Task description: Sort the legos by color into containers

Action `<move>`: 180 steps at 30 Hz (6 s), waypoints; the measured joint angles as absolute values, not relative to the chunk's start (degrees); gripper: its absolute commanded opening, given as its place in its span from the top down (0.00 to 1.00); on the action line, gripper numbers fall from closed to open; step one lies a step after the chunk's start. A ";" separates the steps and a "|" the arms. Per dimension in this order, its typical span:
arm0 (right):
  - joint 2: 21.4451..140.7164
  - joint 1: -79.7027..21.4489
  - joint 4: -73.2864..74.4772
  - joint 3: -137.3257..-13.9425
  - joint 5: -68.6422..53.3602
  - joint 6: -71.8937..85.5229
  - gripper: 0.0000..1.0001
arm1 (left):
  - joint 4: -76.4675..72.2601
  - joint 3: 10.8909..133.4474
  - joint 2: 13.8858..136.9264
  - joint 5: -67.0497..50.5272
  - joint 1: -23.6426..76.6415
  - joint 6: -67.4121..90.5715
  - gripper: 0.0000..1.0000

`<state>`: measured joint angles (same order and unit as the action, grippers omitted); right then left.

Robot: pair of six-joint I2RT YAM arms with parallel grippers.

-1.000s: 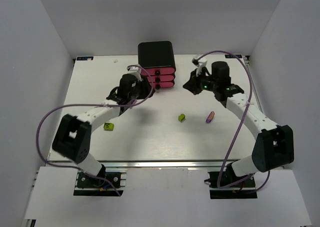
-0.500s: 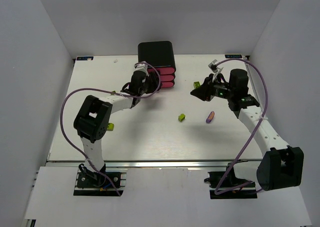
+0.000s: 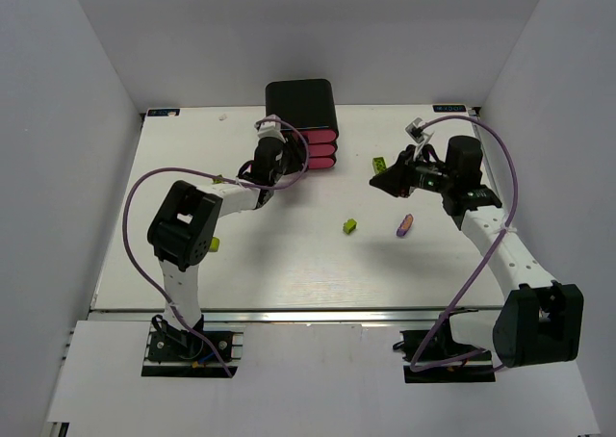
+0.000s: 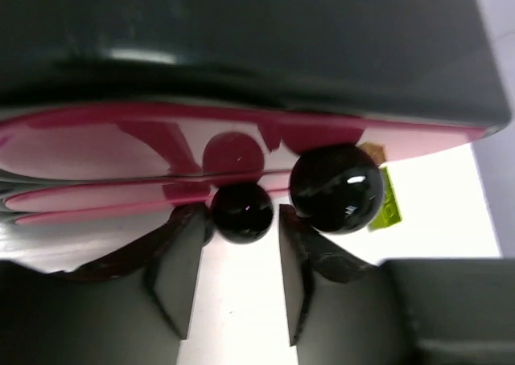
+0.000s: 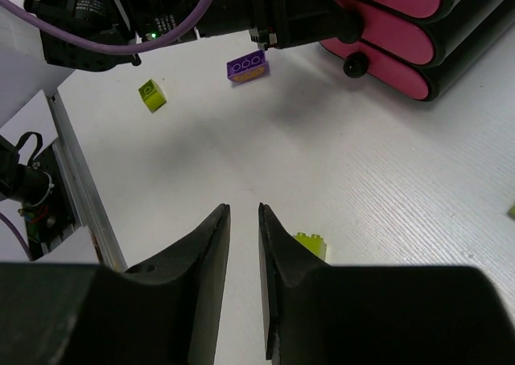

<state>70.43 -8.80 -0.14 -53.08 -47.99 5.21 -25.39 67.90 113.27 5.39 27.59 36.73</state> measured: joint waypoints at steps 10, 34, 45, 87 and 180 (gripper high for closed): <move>70.46 -8.25 -0.60 -52.62 -48.60 5.82 0.74 | -27.29 67.90 113.75 5.63 27.62 38.11 0.67; 72.12 -7.51 -0.60 -52.60 -48.18 5.13 0.51 | -28.56 51.09 100.22 2.17 29.28 38.06 0.49; 77.30 -9.41 8.45 -53.32 -51.70 -17.63 0.15 | -19.31 52.18 96.05 0.03 29.45 37.95 0.22; 105.62 -30.13 26.68 -66.39 -25.19 -82.63 0.60 | 26.72 41.28 39.48 20.53 28.45 21.82 0.16; 63.68 -19.90 4.14 -51.99 -27.59 -14.96 0.77 | 22.50 46.54 67.44 -8.73 2.57 36.38 0.93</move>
<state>63.68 -19.90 4.14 -51.99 -27.59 -14.96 22.50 46.54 67.44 -8.73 2.57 36.38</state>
